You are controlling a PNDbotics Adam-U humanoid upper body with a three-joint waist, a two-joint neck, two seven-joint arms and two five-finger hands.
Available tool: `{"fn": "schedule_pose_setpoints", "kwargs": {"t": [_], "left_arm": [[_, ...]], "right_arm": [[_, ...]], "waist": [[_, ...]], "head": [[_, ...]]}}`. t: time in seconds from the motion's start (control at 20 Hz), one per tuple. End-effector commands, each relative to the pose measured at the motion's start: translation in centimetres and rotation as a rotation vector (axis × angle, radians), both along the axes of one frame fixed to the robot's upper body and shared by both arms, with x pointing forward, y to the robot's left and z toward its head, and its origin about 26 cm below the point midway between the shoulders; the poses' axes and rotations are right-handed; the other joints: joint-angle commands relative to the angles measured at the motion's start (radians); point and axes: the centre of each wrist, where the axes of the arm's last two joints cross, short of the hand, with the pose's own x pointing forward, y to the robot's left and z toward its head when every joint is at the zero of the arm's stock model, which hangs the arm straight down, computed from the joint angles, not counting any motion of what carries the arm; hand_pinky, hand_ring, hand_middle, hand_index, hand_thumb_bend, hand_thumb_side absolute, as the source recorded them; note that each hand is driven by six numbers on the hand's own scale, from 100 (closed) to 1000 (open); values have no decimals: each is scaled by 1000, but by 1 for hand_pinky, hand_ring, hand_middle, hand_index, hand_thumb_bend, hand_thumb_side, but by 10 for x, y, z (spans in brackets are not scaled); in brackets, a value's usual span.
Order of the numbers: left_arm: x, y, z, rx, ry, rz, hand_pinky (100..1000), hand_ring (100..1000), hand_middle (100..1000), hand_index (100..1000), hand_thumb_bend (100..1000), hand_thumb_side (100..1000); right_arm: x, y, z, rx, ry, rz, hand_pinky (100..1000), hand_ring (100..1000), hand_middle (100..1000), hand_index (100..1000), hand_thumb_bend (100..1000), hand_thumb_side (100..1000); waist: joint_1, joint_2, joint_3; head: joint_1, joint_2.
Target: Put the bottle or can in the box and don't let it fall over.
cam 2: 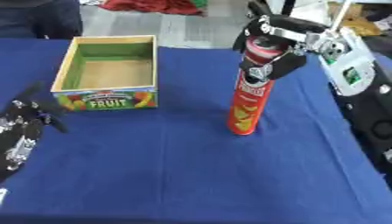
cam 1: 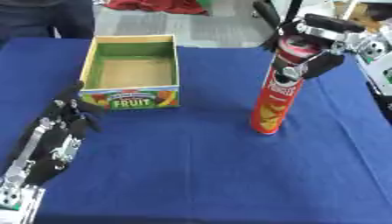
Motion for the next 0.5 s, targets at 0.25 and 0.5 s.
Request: {"fn": "schedule_pose_setpoints", "kwargs": {"t": [0.25, 0.5], "left_arm": [[1, 0, 6, 12, -21, -3, 523, 743, 590, 1000, 100, 604], [2, 0, 6, 12, -21, -4, 523, 744, 590, 1000, 100, 605]], "right_arm": [[-2, -11, 9, -117, -110, 267, 131, 100, 130, 173, 100, 204], [-4, -16, 20, 46, -184, 292, 100, 100, 100, 136, 100, 199]], "waist": [[6, -3, -1], [4, -2, 2]], "head": [[5, -2], [4, -5]]}}
